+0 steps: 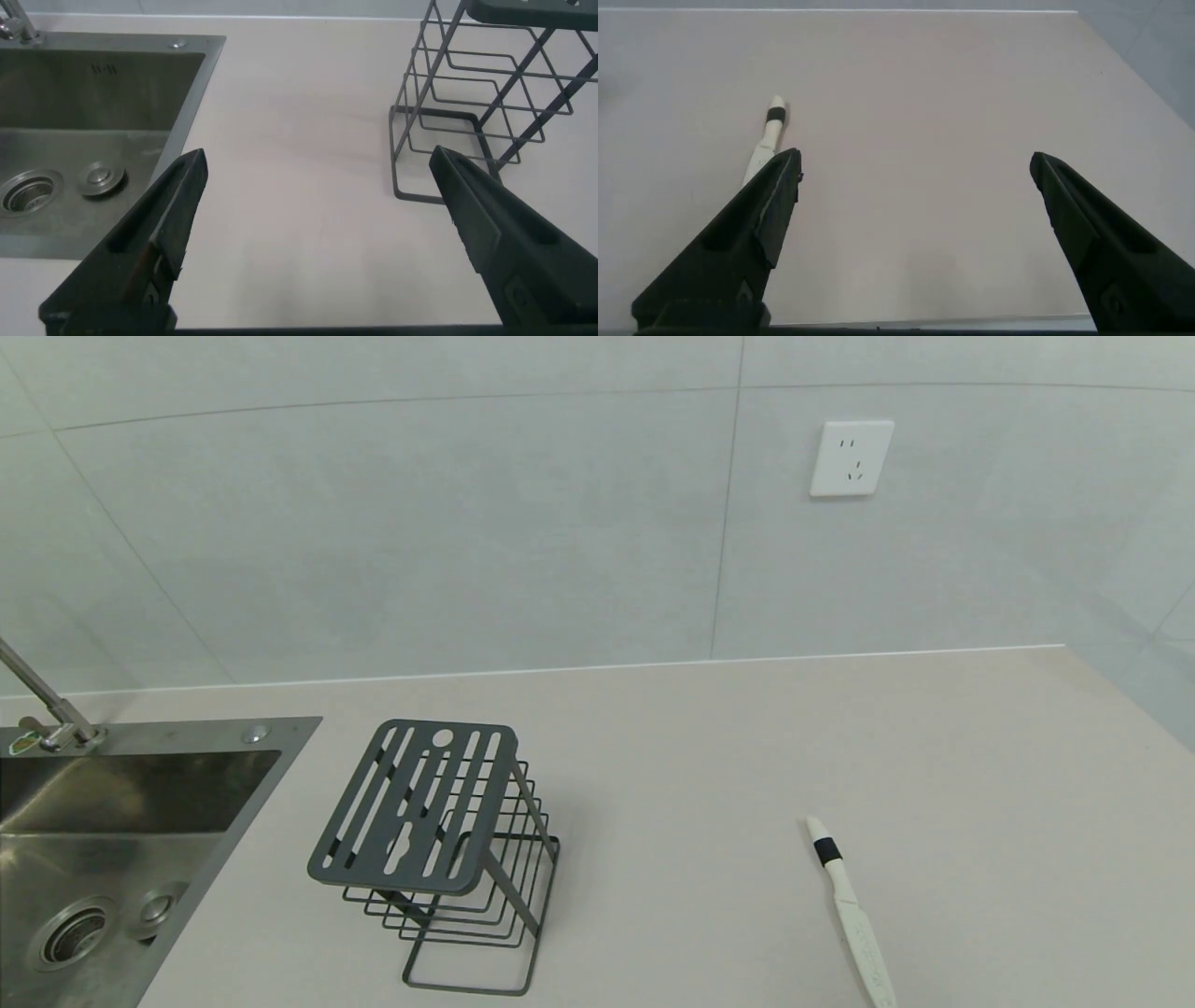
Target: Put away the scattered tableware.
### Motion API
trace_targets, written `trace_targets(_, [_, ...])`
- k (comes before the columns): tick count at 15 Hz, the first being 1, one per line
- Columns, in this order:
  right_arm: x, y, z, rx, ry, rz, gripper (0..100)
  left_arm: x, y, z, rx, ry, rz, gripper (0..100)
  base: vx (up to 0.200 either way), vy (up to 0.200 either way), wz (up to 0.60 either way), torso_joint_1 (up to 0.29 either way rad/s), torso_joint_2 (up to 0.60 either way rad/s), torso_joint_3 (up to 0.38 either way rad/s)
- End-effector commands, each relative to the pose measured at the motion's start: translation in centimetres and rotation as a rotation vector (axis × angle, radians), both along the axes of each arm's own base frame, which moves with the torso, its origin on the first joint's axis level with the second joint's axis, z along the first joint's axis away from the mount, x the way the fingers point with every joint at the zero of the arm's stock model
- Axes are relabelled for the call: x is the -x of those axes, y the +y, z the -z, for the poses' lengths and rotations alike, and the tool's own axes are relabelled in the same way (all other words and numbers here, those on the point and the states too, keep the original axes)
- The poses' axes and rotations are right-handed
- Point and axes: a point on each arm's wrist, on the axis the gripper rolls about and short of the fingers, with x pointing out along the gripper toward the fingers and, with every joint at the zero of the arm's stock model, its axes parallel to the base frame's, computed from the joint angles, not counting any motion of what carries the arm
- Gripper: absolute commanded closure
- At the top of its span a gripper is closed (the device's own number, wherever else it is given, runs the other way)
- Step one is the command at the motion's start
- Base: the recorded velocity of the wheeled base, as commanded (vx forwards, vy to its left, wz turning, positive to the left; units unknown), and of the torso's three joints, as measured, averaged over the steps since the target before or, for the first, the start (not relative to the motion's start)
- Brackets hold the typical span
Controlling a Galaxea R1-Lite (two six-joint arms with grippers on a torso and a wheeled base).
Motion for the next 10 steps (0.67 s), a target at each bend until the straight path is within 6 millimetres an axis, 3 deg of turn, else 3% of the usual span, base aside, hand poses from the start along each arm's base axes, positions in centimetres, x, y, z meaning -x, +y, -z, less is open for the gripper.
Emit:
trace_targets(1, [0.2, 0.0, -1.5, 0.011, -0.147, -0.004, 0, 0.0, 0.0, 0.0, -0.002, 0.001, 0.001, 0, 0.000, 0.000, 0.00, 0.000, 0.00, 0.000])
trace_targets(3, [0.1, 0.2, -1.9, 0.039, -0.141, -0.116, 0, 0.0, 0.0, 0.0, -0.012, 0.002, 0.001, 0, 0.000, 0.000, 0.00, 0.000, 0.00, 0.000])
trace_targets(4, [-0.5, 0.4, -3.4, 0.044, -0.094, -0.198, 0, 0.0, 0.0, 0.0, -0.012, 0.002, 0.001, 0, 0.000, 0.000, 0.00, 0.000, 0.00, 0.000])
trace_targets(7, [-3.5, 0.7, -7.5, 0.035, 0.055, -0.350, 0, 0.0, 0.0, 0.0, -0.007, 0.001, 0.001, 0, 0.000, 0.000, 0.00, 0.000, 0.00, 0.000])
trace_targets(10, [-6.8, 1.1, -8.0, 0.013, 0.219, -0.452, 0, 0.0, 0.0, 0.0, -0.007, 0.001, 0.001, 0, 0.000, 0.000, 0.00, 0.000, 0.00, 0.000])
